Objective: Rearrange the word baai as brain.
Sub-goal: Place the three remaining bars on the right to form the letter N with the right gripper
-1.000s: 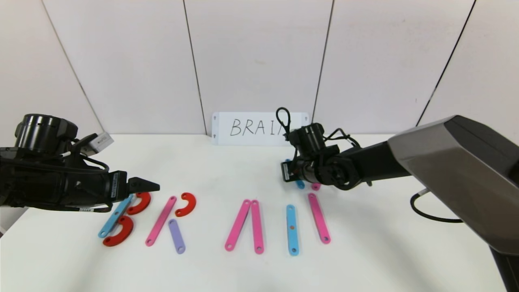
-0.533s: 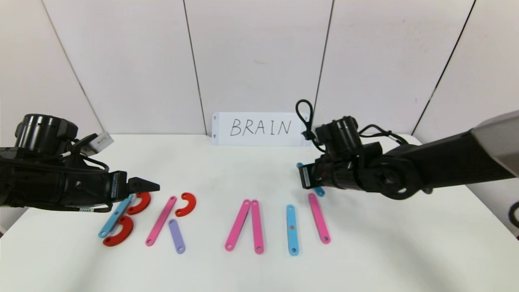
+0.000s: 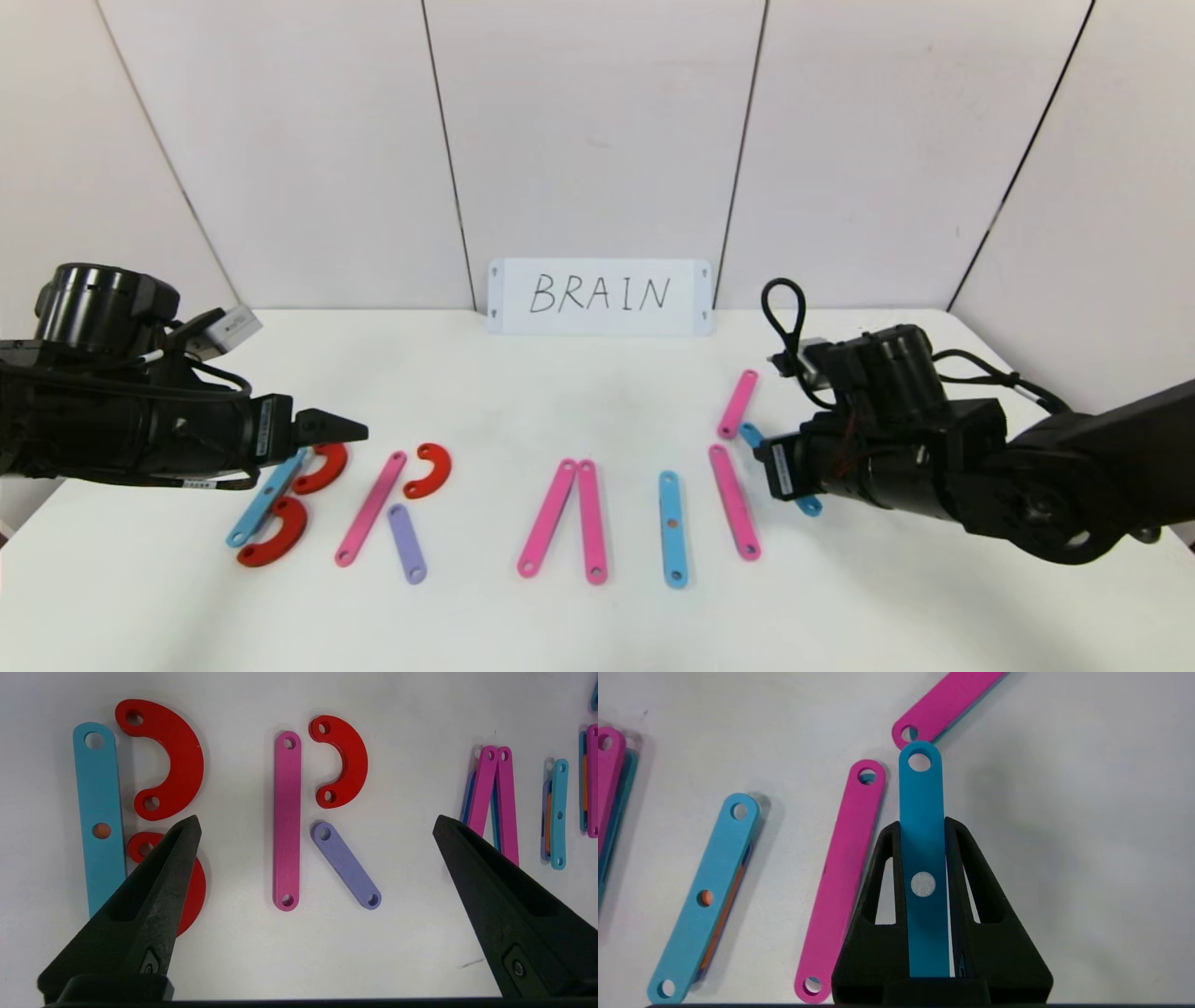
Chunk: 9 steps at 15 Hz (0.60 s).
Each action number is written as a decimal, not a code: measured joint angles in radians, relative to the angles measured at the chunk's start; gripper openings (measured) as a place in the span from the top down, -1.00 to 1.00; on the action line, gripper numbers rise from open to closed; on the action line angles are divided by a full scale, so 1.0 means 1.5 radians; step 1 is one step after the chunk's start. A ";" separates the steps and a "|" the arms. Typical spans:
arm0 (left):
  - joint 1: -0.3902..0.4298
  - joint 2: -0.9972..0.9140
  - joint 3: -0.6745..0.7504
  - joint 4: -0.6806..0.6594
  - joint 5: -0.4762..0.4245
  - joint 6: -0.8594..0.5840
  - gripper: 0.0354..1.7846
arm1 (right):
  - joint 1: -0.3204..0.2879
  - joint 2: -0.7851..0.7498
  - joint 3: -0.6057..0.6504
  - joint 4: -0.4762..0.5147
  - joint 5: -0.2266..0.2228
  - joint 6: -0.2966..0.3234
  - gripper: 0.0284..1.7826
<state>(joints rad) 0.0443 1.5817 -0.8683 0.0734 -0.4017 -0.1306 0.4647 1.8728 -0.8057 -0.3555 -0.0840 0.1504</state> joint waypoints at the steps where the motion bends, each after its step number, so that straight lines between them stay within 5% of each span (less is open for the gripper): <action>1: 0.000 0.000 0.000 0.000 0.000 0.000 -0.95 | -0.013 -0.003 0.019 -0.025 0.016 -0.012 0.72; 5: 0.000 0.000 0.000 0.000 0.000 0.000 -0.95 | -0.058 -0.007 0.055 -0.039 0.098 -0.068 0.72; 9: 0.000 0.000 0.000 0.000 0.000 0.000 -0.95 | -0.072 -0.007 0.080 -0.054 0.139 -0.129 0.72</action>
<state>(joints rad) 0.0443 1.5821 -0.8683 0.0730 -0.4015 -0.1309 0.3564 1.8621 -0.6864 -0.4366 0.1240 -0.0428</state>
